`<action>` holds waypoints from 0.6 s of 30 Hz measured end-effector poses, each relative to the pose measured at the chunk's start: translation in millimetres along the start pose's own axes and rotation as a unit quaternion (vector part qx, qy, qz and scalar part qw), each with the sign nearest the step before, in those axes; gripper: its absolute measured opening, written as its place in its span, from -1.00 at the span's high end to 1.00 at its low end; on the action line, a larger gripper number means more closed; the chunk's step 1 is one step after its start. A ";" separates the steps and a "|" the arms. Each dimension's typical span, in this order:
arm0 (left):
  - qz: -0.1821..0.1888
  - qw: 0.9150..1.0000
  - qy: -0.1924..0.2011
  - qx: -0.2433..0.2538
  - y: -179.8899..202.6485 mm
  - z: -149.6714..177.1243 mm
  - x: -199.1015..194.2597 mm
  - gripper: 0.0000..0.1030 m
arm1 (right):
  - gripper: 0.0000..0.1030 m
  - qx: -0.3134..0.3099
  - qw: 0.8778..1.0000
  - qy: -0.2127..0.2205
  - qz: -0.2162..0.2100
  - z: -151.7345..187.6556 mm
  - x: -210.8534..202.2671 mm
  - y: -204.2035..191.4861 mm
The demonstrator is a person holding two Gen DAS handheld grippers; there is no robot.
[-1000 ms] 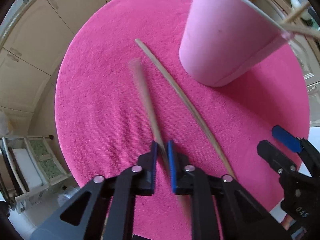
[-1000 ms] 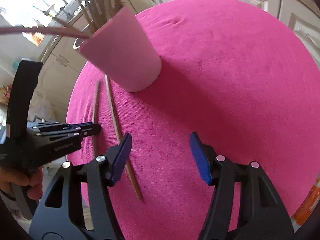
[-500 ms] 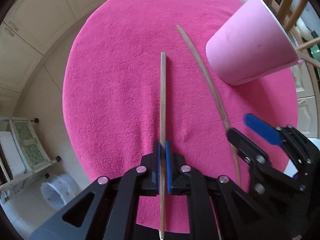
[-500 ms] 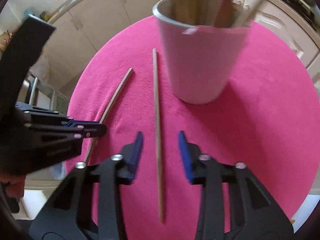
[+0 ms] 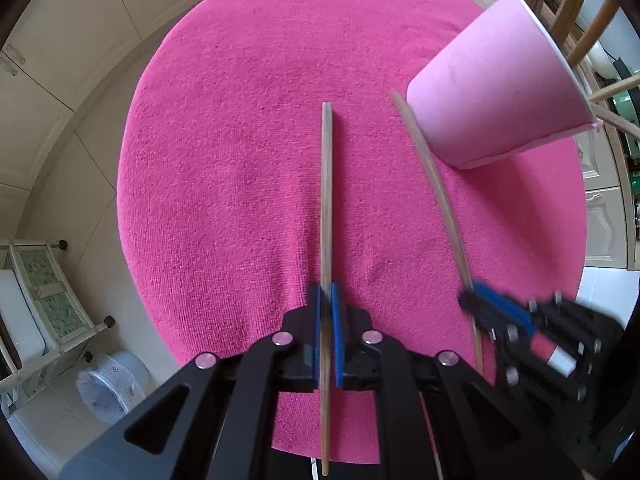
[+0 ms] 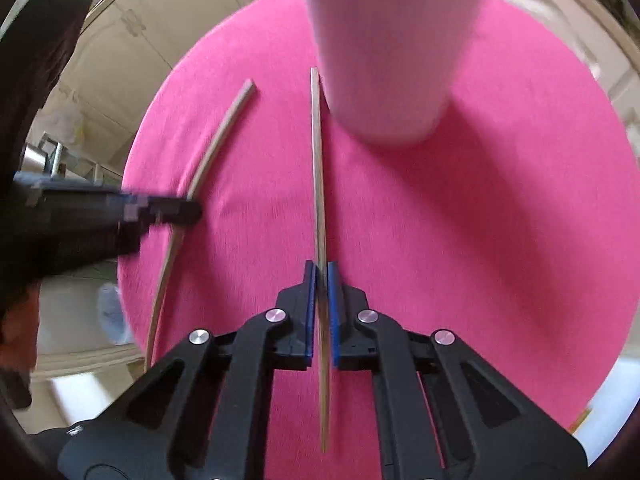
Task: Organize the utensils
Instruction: 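Lift the chopsticks off the table with both grippers toward the cup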
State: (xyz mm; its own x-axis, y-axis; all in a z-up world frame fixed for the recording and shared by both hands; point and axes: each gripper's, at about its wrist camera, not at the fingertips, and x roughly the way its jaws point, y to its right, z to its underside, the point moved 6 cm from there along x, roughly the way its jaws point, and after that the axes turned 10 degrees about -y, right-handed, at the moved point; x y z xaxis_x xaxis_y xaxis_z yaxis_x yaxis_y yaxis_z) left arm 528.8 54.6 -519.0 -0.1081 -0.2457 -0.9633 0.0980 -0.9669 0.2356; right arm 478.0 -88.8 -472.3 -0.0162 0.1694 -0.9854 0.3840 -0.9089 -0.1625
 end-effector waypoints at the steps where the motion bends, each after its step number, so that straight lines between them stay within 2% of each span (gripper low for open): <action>1: 0.000 1.000 -0.002 0.000 3.1 -0.4 -0.9 0.88 | 0.88 0.008 1.000 -0.005 -0.004 7.4 -0.2 2.3; 6: -0.011 1.000 -0.016 0.002 13.6 -5.9 -6.1 0.88 | 0.87 0.038 0.999 -0.017 -0.013 35.7 0.1 7.8; 10: -0.029 0.999 -0.013 0.026 21.8 -4.8 -7.5 0.88 | 0.84 0.047 0.999 -0.003 -0.003 27.6 -6.2 10.4; 13: -0.020 0.999 -0.015 0.035 22.8 1.5 -7.3 0.89 | 0.82 0.050 0.999 0.013 0.010 14.6 -15.4 6.6; 14: -0.020 0.999 -0.016 0.042 23.1 4.8 -6.8 0.89 | 0.78 0.051 0.999 0.016 0.011 15.6 -16.5 8.4; 16: -0.018 0.998 -0.021 0.050 23.0 11.2 -6.2 0.89 | 0.53 0.049 0.999 0.012 0.020 9.4 -15.6 9.0; 17: -0.016 0.998 -0.024 0.054 23.0 14.1 -6.2 0.89 | 0.34 0.049 0.999 0.004 0.024 8.7 -12.6 8.0; 18: -0.012 0.998 -0.027 0.060 22.8 17.3 -6.4 0.89 | 0.28 0.049 0.998 0.001 0.024 7.5 -12.4 7.0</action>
State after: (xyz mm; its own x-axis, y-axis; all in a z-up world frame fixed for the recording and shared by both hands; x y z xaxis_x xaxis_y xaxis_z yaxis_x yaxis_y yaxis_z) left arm 514.6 32.9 -505.2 -0.1630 -0.2221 -0.9613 -0.0237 -0.9732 0.2288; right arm 474.0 -100.1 -461.6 0.0027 0.1254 -0.9921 0.2917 -0.9491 -0.1191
